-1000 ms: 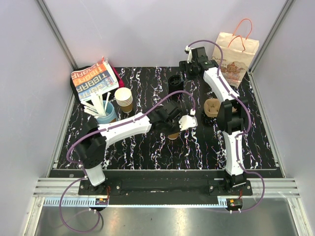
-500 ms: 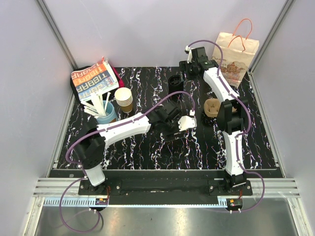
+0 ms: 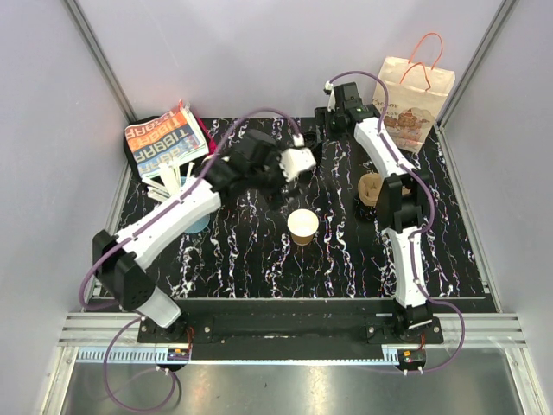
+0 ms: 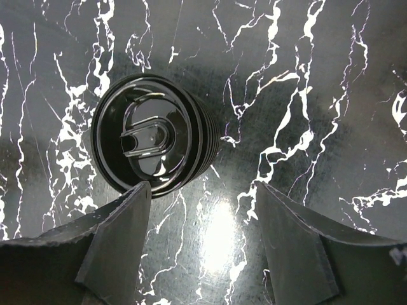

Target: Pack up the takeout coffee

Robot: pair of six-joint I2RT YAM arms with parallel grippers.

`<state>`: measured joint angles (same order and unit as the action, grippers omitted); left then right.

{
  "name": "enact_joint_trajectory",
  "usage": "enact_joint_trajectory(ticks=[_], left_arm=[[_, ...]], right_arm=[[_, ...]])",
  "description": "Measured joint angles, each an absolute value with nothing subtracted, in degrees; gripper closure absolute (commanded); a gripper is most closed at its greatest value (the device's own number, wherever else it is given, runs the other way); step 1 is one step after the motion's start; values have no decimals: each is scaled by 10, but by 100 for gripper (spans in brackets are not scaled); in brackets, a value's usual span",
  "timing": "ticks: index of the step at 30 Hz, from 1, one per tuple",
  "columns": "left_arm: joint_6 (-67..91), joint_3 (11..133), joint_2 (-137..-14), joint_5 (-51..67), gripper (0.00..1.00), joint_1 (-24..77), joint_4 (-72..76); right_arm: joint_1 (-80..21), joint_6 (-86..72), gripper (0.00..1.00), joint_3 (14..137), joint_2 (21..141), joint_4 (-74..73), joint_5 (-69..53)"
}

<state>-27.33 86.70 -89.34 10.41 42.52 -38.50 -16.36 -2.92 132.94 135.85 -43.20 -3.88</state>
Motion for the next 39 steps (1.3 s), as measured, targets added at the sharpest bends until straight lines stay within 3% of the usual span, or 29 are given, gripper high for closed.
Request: enact_joint_trajectory(ticks=[11, 19, 39], left_arm=[[-225, 869, -864, 117, 1, 315, -376], [-221, 864, -844, 119, 1, 307, -371], [-220, 847, -841, 123, 1, 301, -363]], right_arm=[[-173, -40, 33, 1372, 1397, -436, -10], [-180, -45, 39, 1396, 1423, -439, 11], [-197, -44, 65, 1396, 1424, -439, 29]])
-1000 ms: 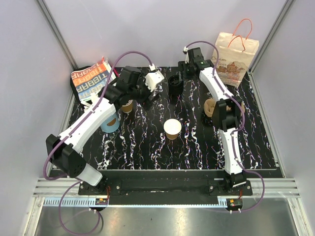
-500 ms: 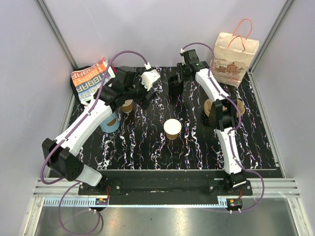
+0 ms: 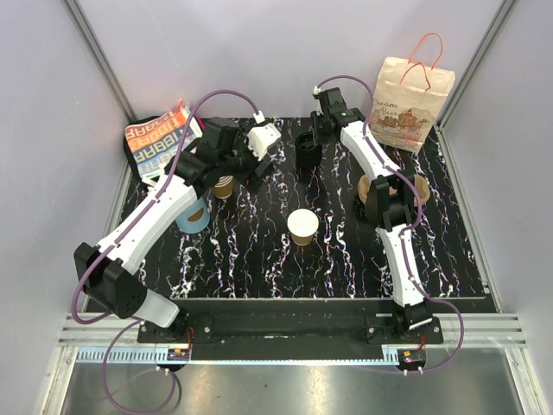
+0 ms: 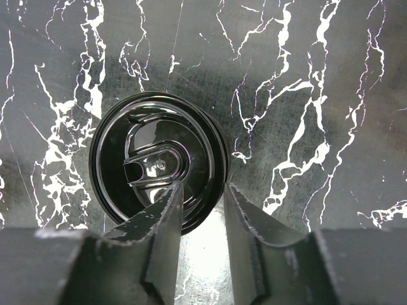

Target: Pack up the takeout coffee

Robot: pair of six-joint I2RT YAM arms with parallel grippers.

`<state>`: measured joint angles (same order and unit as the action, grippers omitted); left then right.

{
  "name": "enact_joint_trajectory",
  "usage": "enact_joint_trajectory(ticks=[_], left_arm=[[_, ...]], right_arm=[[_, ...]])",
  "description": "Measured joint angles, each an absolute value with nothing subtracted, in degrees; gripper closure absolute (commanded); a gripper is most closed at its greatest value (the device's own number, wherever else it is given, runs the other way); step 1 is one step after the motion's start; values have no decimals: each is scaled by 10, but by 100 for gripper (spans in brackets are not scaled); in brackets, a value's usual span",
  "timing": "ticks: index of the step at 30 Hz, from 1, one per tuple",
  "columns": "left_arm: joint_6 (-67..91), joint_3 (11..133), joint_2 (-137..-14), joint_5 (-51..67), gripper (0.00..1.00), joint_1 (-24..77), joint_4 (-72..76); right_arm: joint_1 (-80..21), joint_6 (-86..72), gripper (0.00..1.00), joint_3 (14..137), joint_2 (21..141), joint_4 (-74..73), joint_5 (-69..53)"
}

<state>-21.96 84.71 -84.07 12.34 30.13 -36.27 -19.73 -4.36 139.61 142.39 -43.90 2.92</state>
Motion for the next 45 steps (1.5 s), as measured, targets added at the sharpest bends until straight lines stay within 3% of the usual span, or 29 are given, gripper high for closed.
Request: enact_joint_trajectory(ticks=[18, 35, 45], left_arm=[[-219, 839, -841, 133, 1, 301, -359], [-230, 838, -841, 133, 1, 301, -358], [-361, 838, -842, 108, 1, 301, -347]], right_arm=[[-197, -45, 85, 1404, 1425, -438, 31], [-197, -46, 89, 1422, 1424, -440, 34], [-197, -34, 89, 1399, 1353, -500, -42]])
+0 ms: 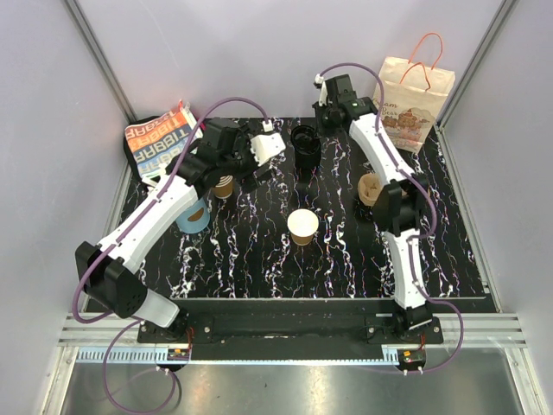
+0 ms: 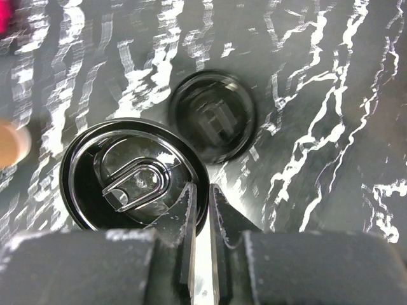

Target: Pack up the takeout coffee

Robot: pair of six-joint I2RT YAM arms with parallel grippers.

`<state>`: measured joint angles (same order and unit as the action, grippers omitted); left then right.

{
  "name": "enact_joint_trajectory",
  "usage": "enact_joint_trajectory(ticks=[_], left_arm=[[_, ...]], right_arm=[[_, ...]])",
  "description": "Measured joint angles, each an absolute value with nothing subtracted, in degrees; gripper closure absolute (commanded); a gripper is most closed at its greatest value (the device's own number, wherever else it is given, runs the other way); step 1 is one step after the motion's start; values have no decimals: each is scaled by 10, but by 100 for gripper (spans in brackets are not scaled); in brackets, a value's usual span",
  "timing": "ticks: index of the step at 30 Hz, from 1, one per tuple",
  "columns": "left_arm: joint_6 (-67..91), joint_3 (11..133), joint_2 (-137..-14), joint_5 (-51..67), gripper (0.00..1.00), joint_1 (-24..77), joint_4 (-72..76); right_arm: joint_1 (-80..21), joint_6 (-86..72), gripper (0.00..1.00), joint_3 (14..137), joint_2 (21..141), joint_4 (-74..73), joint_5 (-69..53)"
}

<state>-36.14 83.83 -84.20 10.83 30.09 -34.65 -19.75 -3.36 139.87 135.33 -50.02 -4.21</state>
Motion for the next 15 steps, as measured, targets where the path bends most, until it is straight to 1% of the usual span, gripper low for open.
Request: enact_joint_trajectory(ticks=[9, 15], left_arm=[[-453, 838, -847, 131, 1, 301, -342], [-493, 839, -847, 197, 1, 301, -348]], right_arm=[[-197, 13, 89, 1328, 1199, -561, -159], [-198, 83, 89, 1279, 1145, -624, -273]])
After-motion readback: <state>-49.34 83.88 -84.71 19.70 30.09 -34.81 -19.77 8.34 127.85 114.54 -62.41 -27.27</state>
